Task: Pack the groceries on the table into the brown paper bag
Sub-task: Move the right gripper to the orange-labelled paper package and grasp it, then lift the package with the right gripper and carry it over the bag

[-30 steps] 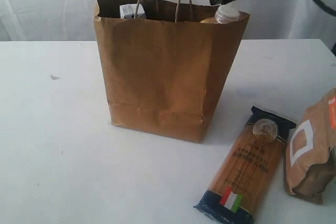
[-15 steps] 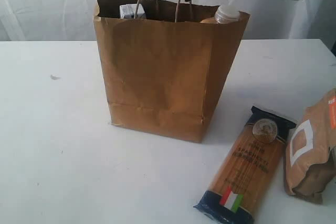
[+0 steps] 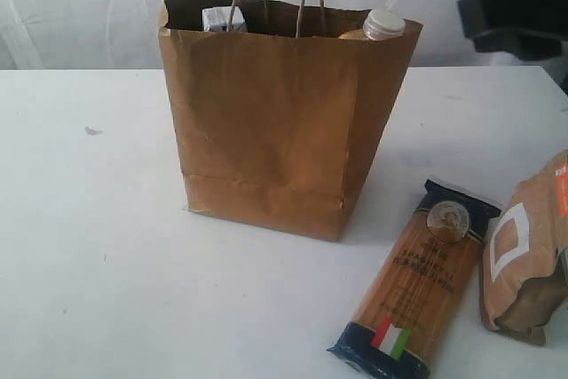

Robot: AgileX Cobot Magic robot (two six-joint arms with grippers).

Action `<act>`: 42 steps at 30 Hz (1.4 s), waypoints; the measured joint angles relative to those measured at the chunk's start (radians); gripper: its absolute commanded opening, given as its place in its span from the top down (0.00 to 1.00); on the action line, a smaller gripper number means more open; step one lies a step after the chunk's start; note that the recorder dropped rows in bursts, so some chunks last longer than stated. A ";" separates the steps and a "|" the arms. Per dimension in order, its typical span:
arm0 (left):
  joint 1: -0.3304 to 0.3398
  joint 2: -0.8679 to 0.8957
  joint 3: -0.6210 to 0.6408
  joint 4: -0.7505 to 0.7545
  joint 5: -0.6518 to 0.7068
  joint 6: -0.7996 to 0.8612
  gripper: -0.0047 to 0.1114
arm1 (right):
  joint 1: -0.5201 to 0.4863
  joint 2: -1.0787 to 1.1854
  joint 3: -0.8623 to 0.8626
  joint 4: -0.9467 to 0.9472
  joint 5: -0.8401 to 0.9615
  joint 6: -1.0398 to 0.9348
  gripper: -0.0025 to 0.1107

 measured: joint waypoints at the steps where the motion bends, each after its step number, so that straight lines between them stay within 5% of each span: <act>1: 0.000 0.000 0.000 0.000 0.000 0.000 0.96 | 0.000 -0.021 0.025 -0.006 0.007 0.016 0.49; 8: 0.000 0.000 0.000 0.000 0.000 0.000 0.96 | -0.084 -0.051 0.168 -0.013 0.052 0.066 0.36; 32: 0.000 0.000 0.000 0.000 0.000 0.000 0.96 | -0.381 0.316 0.403 0.048 -0.218 0.061 0.38; 35: 0.000 0.000 0.000 0.000 0.000 0.000 0.96 | -0.384 0.379 0.407 0.050 -0.238 0.061 0.48; 42: 0.000 0.000 0.000 0.000 0.000 0.000 0.96 | -0.384 0.431 0.403 0.052 -0.272 0.017 0.98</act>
